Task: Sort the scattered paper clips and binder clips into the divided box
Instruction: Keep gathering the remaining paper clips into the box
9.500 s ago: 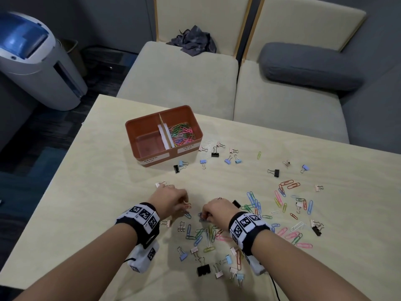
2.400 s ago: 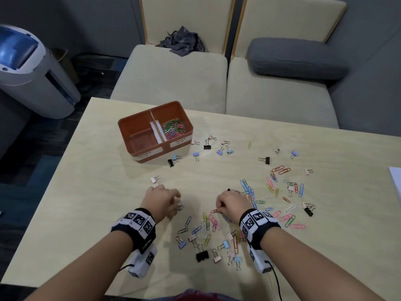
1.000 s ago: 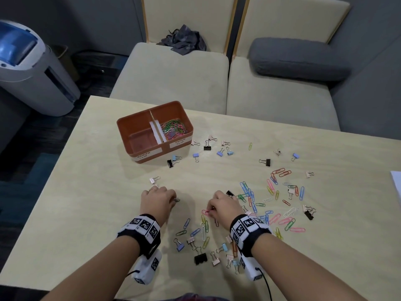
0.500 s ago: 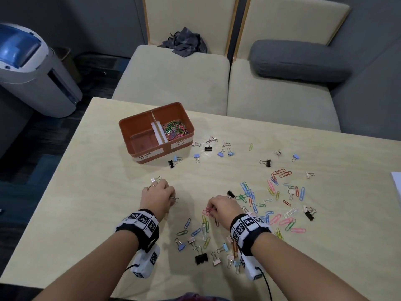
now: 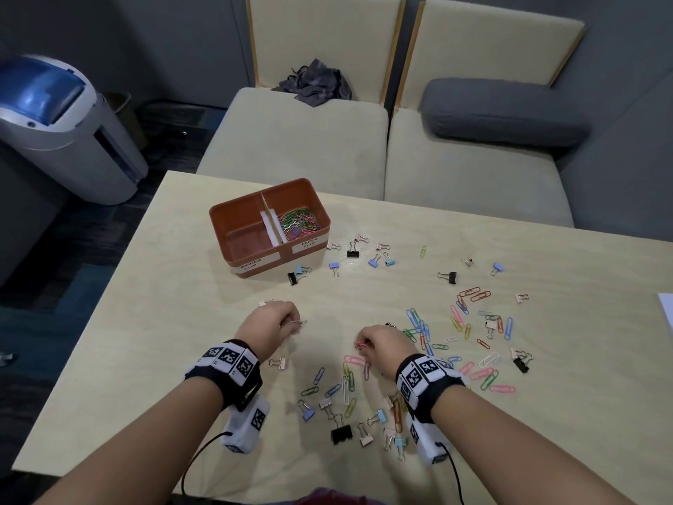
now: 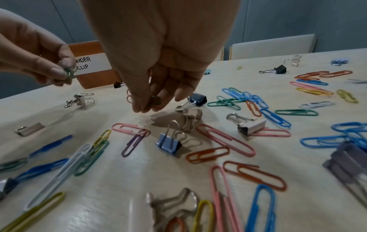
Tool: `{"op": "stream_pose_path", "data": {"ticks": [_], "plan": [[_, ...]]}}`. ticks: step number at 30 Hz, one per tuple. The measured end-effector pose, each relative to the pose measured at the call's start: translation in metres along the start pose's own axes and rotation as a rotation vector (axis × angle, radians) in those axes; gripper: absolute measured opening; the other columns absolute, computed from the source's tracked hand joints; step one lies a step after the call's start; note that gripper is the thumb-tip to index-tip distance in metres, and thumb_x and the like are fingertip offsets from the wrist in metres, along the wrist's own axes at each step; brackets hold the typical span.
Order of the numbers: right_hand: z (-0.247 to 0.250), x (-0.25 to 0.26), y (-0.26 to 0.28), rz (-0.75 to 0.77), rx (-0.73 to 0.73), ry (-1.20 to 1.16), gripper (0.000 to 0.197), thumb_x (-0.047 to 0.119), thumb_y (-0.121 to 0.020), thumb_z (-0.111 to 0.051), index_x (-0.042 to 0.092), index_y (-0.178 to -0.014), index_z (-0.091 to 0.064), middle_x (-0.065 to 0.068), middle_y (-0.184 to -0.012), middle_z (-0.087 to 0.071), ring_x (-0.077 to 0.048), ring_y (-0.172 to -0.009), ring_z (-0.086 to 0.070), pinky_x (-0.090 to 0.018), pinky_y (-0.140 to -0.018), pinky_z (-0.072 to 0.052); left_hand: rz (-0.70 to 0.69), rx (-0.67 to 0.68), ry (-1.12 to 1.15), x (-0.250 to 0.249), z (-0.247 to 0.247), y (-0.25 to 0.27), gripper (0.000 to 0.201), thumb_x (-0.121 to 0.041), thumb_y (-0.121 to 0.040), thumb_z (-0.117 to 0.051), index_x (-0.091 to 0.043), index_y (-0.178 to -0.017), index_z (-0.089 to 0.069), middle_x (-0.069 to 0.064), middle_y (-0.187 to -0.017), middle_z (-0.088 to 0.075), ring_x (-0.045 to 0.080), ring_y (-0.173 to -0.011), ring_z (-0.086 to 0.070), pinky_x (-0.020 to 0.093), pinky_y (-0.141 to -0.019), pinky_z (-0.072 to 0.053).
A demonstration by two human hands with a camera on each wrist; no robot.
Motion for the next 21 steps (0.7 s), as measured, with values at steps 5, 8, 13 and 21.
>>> {"op": "stream_pose_path", "data": {"ticks": [5,8,13,21], "plan": [[-0.007,0.002,0.005,0.002,0.068,-0.02,0.024,0.023,-0.092,-0.055,0.017,-0.113,-0.065,-0.006,-0.113,-0.067,-0.024,-0.105,-0.06,-0.032,-0.09,-0.048,-0.002,0.177,0.06,-0.008,-0.03,0.012,0.014,-0.021,-0.086,-0.066,-0.018,-0.099,-0.063,-0.017,-0.068,-0.057,-0.005,-0.063,-0.053,0.005,-0.06,-0.037],[-0.016,0.004,0.009,-0.002,0.111,0.008,0.024,0.024,-0.089,-0.06,0.016,-0.11,-0.066,-0.007,-0.11,-0.067,-0.025,-0.103,-0.06,-0.031,-0.088,-0.046,0.011,0.246,0.01,-0.011,-0.051,0.02,0.018,-0.021,-0.087,-0.064,-0.017,-0.104,-0.062,-0.012,-0.078,-0.06,0.001,-0.071,-0.054,0.014,-0.071,-0.043],[-0.02,0.005,0.009,-0.014,0.076,0.062,0.024,0.021,-0.088,-0.059,0.018,-0.112,-0.063,-0.005,-0.111,-0.068,-0.024,-0.106,-0.06,-0.03,-0.095,-0.042,0.065,0.303,-0.07,-0.013,-0.073,0.028,0.02,-0.019,-0.085,-0.061,-0.015,-0.105,-0.061,-0.002,-0.091,-0.061,0.019,-0.092,-0.061,0.025,-0.08,-0.048],[-0.024,0.013,-0.004,-0.031,0.19,0.207,0.02,0.03,-0.091,-0.059,0.014,-0.099,-0.066,-0.007,-0.112,-0.061,-0.03,-0.105,-0.058,-0.032,-0.092,-0.039,0.08,0.34,-0.249,-0.018,-0.081,0.019,0.018,-0.025,-0.087,-0.06,-0.014,-0.1,-0.065,0.004,-0.104,-0.064,0.023,-0.097,-0.06,0.034,-0.085,-0.051]]}}
Point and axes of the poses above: each hand's wrist, its own y-axis away from the middle knuckle, its own z-axis out of the back of the hand, x = y × z, the point moved 8 cm from there along -y, towards the middle knuckle
